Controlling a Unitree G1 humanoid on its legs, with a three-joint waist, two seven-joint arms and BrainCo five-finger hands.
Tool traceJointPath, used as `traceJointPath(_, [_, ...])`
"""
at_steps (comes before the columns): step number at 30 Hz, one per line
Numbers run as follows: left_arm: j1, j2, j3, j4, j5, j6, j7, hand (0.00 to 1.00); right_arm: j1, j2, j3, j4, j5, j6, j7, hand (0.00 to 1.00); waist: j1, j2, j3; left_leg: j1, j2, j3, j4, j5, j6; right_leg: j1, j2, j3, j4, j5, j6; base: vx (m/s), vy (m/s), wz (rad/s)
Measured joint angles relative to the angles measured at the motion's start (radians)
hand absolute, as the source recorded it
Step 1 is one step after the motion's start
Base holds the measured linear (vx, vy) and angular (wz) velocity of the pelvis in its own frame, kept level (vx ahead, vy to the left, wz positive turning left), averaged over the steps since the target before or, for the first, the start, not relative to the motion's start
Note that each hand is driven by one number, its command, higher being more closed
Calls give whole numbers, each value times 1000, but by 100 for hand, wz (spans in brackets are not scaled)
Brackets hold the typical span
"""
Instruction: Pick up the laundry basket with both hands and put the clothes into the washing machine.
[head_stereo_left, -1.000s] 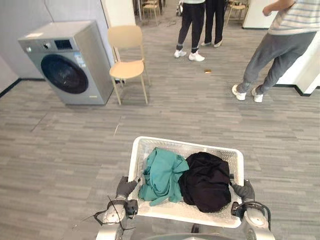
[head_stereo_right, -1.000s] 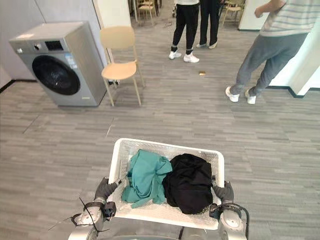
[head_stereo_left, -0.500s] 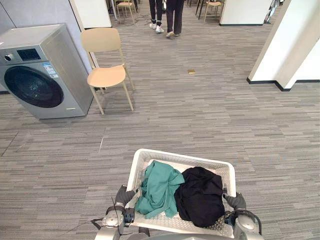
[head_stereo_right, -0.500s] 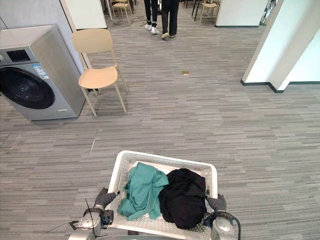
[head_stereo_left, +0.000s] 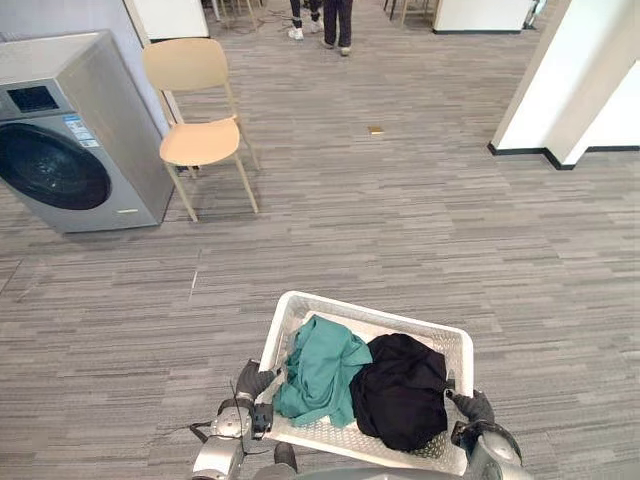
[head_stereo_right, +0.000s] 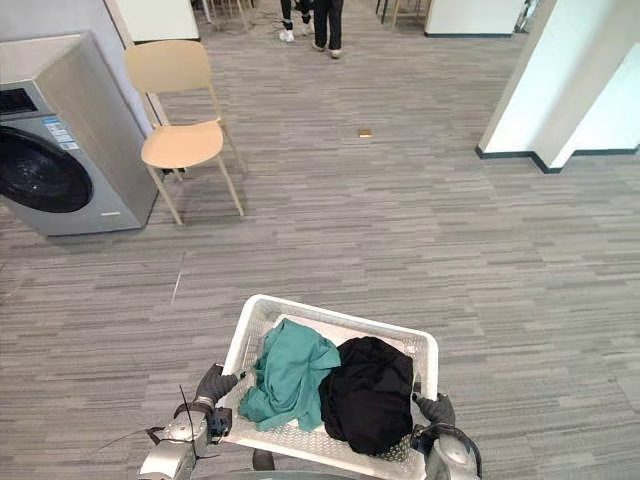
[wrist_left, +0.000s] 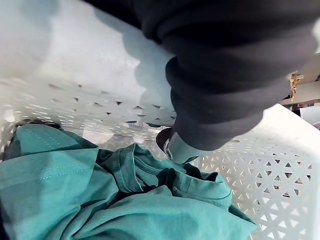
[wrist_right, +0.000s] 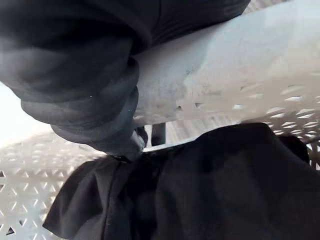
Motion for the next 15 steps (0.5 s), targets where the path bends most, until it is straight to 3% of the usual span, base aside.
traceJointPath(3, [-26, -1, -15, -2, -8, -2, 8, 100, -25, -22, 12, 19, 44, -7, 0, 100, -2, 6, 1, -8, -19, -3, 35, -39, 18, 7, -29, -35, 22, 2, 24, 170, 43, 5])
traceJointPath(5, [-45, -19, -26, -6, -8, -2, 16, 100, -25, -33, 0, 19, 51, -22, 0, 100, -2, 20, 8, 8, -39, -29, 42, -63, 32, -26, -62, -81, 166, -34, 77, 103, 101, 49])
traceJointPath(6, [-41, -25, -34, -19, -11, -6, 20, 100, -23, -44, 0, 16, 52, -37, 1, 100, -5, 29, 13, 23, -59, -53, 36, -73, 47, -86, -101, -113, 351, -49, 91, 56, 130, 52])
traceJointPath(7, [-38, -29, -37, -26, -12, -6, 20, 100, -16, -45, -2, 14, 54, -43, 3, 100, -7, 29, 14, 37, -73, -63, 31, -80, 58, -122, -130, -128, 462, -46, 86, 101, 178, 80])
traceJointPath(8, [-30, -25, -41, -45, -12, -6, 19, 100, 6, -45, -7, -12, 65, -50, 6, 100, -9, 13, 24, 76, -117, -102, 19, -96, 81, -190, -197, -148, 684, 1, 13, 180, 164, 98])
traceJointPath(9, [-20, -24, -42, -64, -20, -8, 19, 100, 29, -49, -7, -56, 66, -54, 12, 100, -15, 0, 33, 117, -141, -153, 12, -113, 98, -239, -238, -115, 835, 109, -44, 229, 138, 106])
traceJointPath(10, [-16, -22, -41, -77, -20, -13, 19, 100, 31, -47, -9, -60, 67, -56, 16, 100, -21, 5, 34, 133, -144, -179, 18, -122, 117, -264, -236, -86, 896, 134, -18, 267, 101, 117])
traceJointPath(12, [-13, -7, -32, -121, -20, -24, 19, 100, 31, -32, -26, -87, 78, -63, 38, 100, -32, 19, 47, 129, -131, -279, 62, -167, 139, -358, -171, -130, 1000, -41, -49, 261, 60, 117])
traceJointPath(13, [-15, -6, -32, -128, -20, -26, 18, 100, 33, -27, -34, -99, 78, -63, 41, 100, -33, 19, 51, 127, -127, -298, 68, -178, 141, -385, -149, -144, 970, -61, -48, 241, 28, 95])
traceJointPath(14, [-20, -6, -34, -131, -20, -32, 16, 100, 37, -24, -45, -108, 79, -67, 46, 100, -37, 19, 56, 128, -126, -329, 72, -193, 142, -412, -122, -170, 878, -72, -34, 259, -11, 107])
traceJointPath(15, [-32, -6, -38, -130, -20, -37, 10, 100, 37, -19, -64, -123, 81, -74, 49, 100, -48, 13, 69, 145, -128, -368, 61, -206, 140, -432, -101, -226, 626, -53, -24, 353, -69, 103])
